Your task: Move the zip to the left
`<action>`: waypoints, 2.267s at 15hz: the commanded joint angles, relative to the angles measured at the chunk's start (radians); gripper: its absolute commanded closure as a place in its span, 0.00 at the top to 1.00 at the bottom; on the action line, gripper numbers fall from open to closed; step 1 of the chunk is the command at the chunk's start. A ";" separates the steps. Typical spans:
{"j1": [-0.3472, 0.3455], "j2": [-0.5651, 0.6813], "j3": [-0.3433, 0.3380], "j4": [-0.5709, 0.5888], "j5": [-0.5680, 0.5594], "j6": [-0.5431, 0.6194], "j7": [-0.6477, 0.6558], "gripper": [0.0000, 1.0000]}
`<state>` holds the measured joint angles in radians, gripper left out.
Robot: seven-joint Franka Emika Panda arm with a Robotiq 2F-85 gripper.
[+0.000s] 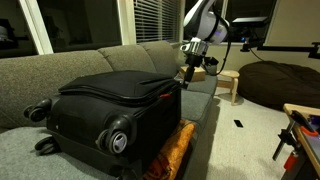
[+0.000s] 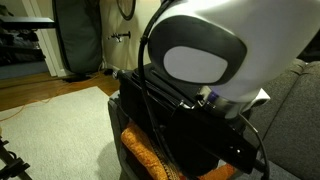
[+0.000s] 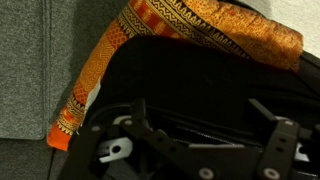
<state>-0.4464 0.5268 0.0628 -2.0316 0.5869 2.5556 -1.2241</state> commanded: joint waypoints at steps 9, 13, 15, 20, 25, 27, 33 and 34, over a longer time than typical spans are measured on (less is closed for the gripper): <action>-0.019 -0.039 0.007 -0.066 0.094 0.043 -0.121 1.00; -0.021 -0.043 0.005 -0.088 0.117 0.065 -0.152 1.00; -0.023 -0.047 0.008 -0.104 0.139 0.090 -0.176 1.00; -0.028 -0.035 0.010 -0.085 0.188 0.101 -0.221 1.00; -0.024 -0.038 0.009 -0.065 0.231 0.091 -0.245 1.00; -0.014 -0.021 -0.001 -0.026 0.231 0.076 -0.235 1.00; -0.011 -0.023 0.005 -0.018 0.252 0.086 -0.247 1.00; -0.009 -0.021 0.004 -0.016 0.250 0.085 -0.244 1.00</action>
<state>-0.4526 0.5270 0.0640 -2.0349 0.8019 2.6428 -1.4344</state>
